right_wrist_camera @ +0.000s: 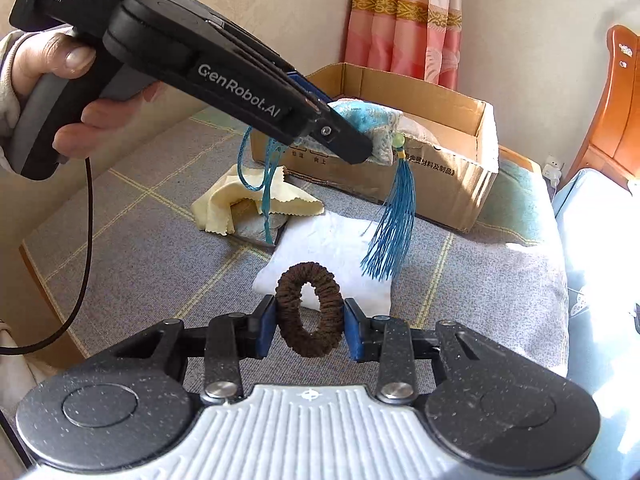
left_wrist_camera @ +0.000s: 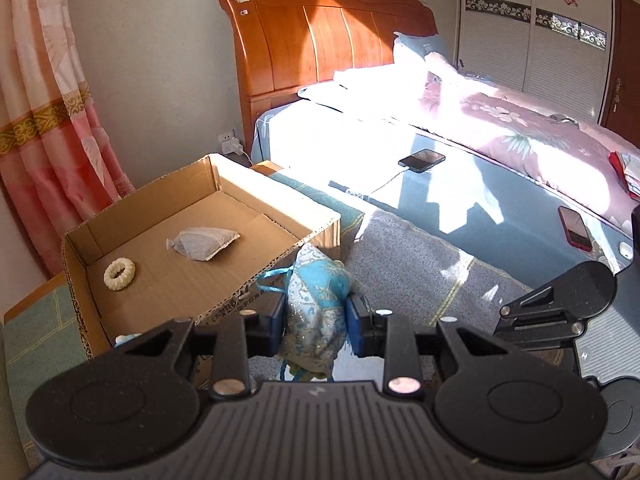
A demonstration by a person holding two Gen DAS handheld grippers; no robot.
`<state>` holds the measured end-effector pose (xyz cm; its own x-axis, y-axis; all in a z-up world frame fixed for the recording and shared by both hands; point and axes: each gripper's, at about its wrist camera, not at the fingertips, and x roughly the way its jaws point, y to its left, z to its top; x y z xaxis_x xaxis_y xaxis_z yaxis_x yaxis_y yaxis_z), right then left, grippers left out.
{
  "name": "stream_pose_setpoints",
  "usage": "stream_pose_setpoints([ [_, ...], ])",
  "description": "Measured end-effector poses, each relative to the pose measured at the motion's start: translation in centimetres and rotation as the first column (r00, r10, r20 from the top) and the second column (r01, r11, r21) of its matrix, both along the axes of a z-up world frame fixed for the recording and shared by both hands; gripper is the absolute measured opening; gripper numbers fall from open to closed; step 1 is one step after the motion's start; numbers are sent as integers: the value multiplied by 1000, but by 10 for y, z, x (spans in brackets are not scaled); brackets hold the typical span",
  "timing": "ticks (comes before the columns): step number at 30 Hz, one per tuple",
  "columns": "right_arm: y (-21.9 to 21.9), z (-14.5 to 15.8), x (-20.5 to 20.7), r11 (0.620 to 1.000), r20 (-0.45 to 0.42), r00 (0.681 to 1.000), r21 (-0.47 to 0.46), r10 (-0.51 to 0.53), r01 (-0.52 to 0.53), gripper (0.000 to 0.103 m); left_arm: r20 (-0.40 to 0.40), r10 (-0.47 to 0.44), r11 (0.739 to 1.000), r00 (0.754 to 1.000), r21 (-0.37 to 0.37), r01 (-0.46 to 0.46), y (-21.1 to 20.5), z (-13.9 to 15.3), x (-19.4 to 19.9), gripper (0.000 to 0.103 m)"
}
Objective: Organize soft objects
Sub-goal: 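Carry the sachet into the box and open the left gripper while the right carries the hair tie, then lower the brown hair tie into the box and open the right gripper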
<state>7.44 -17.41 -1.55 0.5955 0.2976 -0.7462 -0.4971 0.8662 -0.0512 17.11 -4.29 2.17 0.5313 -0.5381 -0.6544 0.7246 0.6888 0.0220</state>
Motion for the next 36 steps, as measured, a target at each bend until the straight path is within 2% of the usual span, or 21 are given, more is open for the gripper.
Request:
stream_pose_setpoints([
  [11,-10,12,5,1000,41,999,9,-25,25,40,122,94,995,988,-29,-91,5,55,39,30],
  [15,-14,17,6,1000,53,998,12,-22,21,40,125,144,990,982,-30,-141,9,63,69,30],
  [19,-18,20,11,1000,62,998,8,-23,23,40,112,197,980,974,-5,-198,11,57,99,31],
  [20,-18,21,12,1000,62,998,6,-25,25,40,108,217,976,970,4,-219,12,52,107,37],
  [22,-20,22,15,1000,61,998,2,-28,28,40,95,246,969,965,8,-248,15,45,118,62],
  [23,-21,22,17,1000,62,998,0,-30,30,40,88,269,963,959,3,-270,18,40,125,84],
  [24,-22,23,19,999,62,998,-2,-32,32,40,80,284,958,955,0,-285,21,35,129,95],
  [27,-24,24,24,999,63,997,-6,-43,43,40,101,360,933,928,-7,-361,28,20,132,95],
  [30,-25,26,33,999,64,997,-11,-53,54,40,94,395,918,914,-4,-397,34,12,124,98],
  [34,-25,35,48,998,78,995,-19,-63,64,40,116,424,905,898,-26,-424,41,9,97,102],
  [36,-24,40,56,998,89,994,-20,-63,65,40,141,450,893,882,-41,-449,45,8,77,103],
])
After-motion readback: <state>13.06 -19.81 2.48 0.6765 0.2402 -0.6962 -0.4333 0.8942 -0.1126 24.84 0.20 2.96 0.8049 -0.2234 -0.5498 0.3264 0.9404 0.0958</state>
